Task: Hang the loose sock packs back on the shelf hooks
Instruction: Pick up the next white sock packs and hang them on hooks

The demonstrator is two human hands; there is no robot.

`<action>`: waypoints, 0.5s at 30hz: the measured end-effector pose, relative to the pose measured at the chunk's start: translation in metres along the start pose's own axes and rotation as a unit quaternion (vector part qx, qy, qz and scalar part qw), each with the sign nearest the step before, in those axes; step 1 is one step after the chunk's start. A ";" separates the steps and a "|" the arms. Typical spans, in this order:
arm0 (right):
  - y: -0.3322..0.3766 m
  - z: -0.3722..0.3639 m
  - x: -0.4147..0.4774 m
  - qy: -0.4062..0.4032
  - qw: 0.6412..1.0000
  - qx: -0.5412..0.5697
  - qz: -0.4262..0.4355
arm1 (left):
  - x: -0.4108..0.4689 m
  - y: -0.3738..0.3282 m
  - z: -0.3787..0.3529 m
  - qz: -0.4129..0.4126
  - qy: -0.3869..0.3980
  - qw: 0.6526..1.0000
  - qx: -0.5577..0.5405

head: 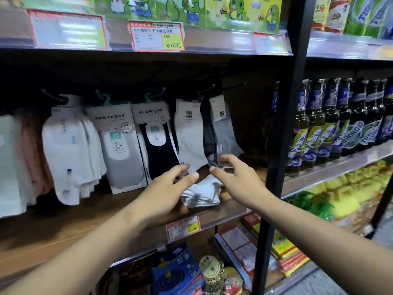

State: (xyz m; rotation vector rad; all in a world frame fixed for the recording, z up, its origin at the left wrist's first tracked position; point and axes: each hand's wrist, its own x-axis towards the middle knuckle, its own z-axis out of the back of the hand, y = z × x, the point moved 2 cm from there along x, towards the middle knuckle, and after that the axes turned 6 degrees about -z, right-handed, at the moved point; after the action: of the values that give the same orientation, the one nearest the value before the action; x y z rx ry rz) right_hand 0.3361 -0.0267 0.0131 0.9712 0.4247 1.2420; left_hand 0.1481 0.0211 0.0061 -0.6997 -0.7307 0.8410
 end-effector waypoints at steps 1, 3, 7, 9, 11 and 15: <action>-0.003 0.003 0.005 -0.015 1.000 -0.014 -0.010 | 0.005 -0.001 -0.003 0.000 0.004 1.000 0.010; -0.012 0.006 0.018 -0.028 0.997 -0.050 -0.045 | 0.014 -0.003 -0.011 0.001 0.012 1.000 0.021; -0.032 0.004 0.051 -0.009 0.984 -0.125 -0.125 | 0.029 -0.003 -0.021 0.006 0.035 0.998 0.054; -0.039 0.002 0.062 0.002 0.977 -0.142 -0.157 | 0.033 -0.002 -0.025 0.007 0.049 0.997 0.065; -0.043 0.001 0.070 0.013 0.970 -0.155 -0.188 | 0.037 -0.001 -0.027 0.012 0.064 0.995 0.076; -0.048 0.000 0.078 0.017 0.959 -0.181 -0.218 | 0.043 0.005 -0.030 0.029 0.089 0.991 0.095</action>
State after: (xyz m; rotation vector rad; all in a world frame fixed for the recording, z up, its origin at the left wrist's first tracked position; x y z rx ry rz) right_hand 0.3892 0.0446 -0.0081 0.5061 0.3952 0.8922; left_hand 0.1898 0.0517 -0.0021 -0.6181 -0.4662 0.8766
